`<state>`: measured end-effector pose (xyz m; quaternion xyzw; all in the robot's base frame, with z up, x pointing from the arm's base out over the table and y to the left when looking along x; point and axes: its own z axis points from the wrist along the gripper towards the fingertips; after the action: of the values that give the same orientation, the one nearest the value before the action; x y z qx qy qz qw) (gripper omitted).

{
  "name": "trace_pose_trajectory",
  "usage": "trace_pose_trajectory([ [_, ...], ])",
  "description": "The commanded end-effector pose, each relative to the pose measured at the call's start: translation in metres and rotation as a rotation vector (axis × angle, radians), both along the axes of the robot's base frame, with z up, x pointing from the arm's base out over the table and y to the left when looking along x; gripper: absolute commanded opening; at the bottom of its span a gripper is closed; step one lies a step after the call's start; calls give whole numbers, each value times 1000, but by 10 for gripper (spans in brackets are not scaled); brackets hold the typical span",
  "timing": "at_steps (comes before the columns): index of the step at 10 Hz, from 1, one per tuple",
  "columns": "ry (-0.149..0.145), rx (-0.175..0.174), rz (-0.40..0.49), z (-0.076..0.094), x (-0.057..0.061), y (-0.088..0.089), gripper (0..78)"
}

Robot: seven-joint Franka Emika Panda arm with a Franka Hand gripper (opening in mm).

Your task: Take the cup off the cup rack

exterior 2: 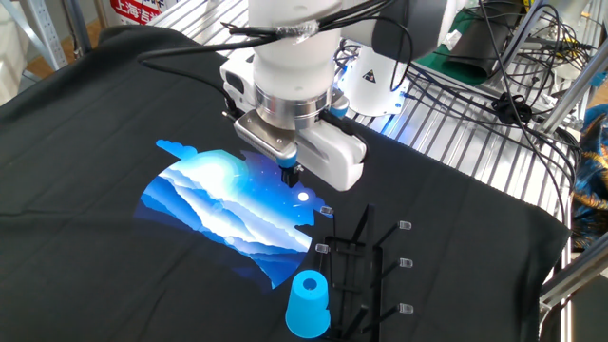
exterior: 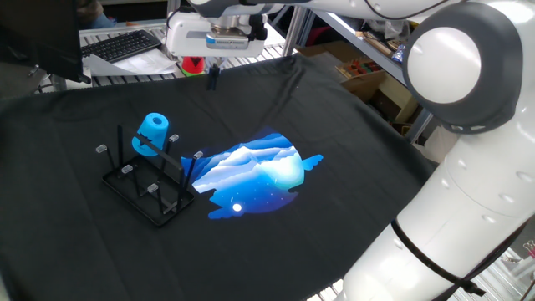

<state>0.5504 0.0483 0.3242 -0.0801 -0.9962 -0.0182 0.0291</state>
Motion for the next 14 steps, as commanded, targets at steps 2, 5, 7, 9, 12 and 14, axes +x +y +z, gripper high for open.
trace_pose_trajectory([
  [2, -7, -6, 10, 3, 0, 3, 0],
  [5, -3, 28, 8, 3, 0, 3, 0],
  [7, 6, 58, 6, 3, 0, 3, 0],
  [9, 9, 61, -15, 3, 0, 3, 0],
  [12, 9, 64, -19, 3, 0, 3, 0],
  [14, 10, 58, -25, 3, 0, 3, 0],
])
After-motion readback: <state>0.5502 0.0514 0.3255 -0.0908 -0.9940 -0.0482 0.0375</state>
